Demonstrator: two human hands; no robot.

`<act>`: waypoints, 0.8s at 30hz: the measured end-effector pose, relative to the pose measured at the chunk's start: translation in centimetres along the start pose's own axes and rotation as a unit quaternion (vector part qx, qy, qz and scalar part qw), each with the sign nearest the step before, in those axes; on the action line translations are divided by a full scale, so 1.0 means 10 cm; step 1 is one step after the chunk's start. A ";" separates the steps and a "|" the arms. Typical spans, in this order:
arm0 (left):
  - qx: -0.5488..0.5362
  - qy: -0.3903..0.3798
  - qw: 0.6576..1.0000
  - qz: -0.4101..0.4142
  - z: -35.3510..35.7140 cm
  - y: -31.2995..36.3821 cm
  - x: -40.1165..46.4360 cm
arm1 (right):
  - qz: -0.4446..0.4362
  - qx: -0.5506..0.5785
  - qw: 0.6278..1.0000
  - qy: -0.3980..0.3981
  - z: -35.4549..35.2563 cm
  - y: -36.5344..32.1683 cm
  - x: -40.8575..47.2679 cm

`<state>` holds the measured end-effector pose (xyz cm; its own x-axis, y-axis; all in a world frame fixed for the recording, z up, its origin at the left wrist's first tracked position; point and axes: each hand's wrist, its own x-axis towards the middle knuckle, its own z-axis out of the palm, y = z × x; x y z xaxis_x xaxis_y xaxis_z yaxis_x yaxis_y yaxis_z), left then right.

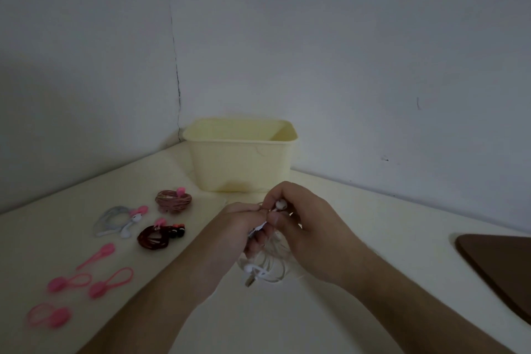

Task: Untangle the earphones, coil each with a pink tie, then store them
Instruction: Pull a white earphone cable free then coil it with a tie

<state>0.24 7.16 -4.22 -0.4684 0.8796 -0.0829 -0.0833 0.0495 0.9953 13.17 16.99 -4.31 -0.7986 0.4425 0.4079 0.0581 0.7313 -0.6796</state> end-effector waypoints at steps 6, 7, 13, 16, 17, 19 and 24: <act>0.028 0.014 1.000 0.002 0.02 -0.02 -0.02 | -0.002 0.023 1.000 0.002 0.02 0.02 -0.02; 0.040 0.011 0.999 0.002 0.03 -0.02 -0.04 | 0.001 0.025 1.000 0.000 0.02 0.02 -0.01; 0.036 -0.019 0.999 -0.026 -0.01 0.01 -0.10 | 0.021 0.034 0.999 -0.019 0.03 -0.01 -0.04; 0.025 0.005 0.999 -0.030 -0.03 0.03 -0.13 | 0.023 0.043 0.999 -0.020 0.06 -0.08 -0.04; 0.024 0.012 0.999 -0.026 -0.04 0.02 -0.12 | 0.020 0.040 0.999 -0.017 0.07 -0.10 -0.04; 0.024 0.019 0.999 -0.020 -0.03 0.00 -0.11 | 0.020 0.031 0.999 -0.010 0.10 -0.14 -0.04; 0.024 0.031 0.999 -0.013 -0.06 -0.05 -0.06 | 0.039 0.029 0.999 0.002 0.15 -0.11 -0.07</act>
<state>0.07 6.35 -4.71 -0.5203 0.8469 -0.1098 -0.0546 0.0954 0.9939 12.76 15.11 -4.69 -0.7909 0.4989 0.3544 0.0854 0.6635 -0.7433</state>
